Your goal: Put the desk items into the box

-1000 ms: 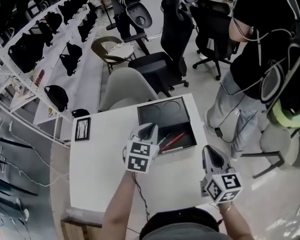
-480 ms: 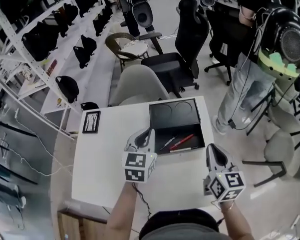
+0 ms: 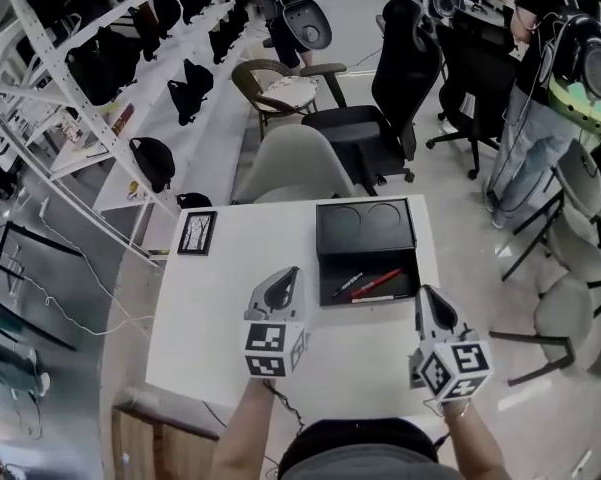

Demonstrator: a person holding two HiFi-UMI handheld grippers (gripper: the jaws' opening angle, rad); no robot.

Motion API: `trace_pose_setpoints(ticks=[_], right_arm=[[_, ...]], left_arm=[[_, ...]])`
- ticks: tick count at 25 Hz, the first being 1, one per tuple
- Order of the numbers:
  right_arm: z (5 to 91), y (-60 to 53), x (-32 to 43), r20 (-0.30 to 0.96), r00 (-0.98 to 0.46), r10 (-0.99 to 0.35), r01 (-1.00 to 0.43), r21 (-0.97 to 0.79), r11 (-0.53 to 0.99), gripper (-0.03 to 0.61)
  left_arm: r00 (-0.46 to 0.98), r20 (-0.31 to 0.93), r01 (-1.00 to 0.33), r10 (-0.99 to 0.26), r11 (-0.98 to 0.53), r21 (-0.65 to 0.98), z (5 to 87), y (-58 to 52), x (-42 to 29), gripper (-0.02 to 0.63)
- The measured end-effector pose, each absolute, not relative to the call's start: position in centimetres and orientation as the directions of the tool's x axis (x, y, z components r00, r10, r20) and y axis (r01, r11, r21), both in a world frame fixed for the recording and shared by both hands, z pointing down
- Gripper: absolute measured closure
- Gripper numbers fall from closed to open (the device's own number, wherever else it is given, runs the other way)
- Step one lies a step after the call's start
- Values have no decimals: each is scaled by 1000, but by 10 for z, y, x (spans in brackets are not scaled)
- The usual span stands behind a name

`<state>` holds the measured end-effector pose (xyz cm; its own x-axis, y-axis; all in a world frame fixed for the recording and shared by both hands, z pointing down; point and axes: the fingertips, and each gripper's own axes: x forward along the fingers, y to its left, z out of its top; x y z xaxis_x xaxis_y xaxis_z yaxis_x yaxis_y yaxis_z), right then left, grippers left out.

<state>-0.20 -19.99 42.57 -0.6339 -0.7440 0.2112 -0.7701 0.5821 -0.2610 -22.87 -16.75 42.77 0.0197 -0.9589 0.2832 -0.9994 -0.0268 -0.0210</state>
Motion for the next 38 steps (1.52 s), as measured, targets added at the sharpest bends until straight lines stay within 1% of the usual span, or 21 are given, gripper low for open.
trace_pose_setpoints(ticks=[15,27,38], right_arm=[[422,-196,-19,212,-669,-712,-743,-221,632,574],[423,-189,-31,206,-690,-694,-724,-200,660,575],[424,-188,-35,197,-696,-691,-718,-183,671,575]], left_arm=[[-78,254,-996,-964,83,12,436,-125,-253,607],[-97,233,-992,-968,112,53,436,-110,-256,607],[-109,219,-990,-970,125,59,436,-107,-261,607]])
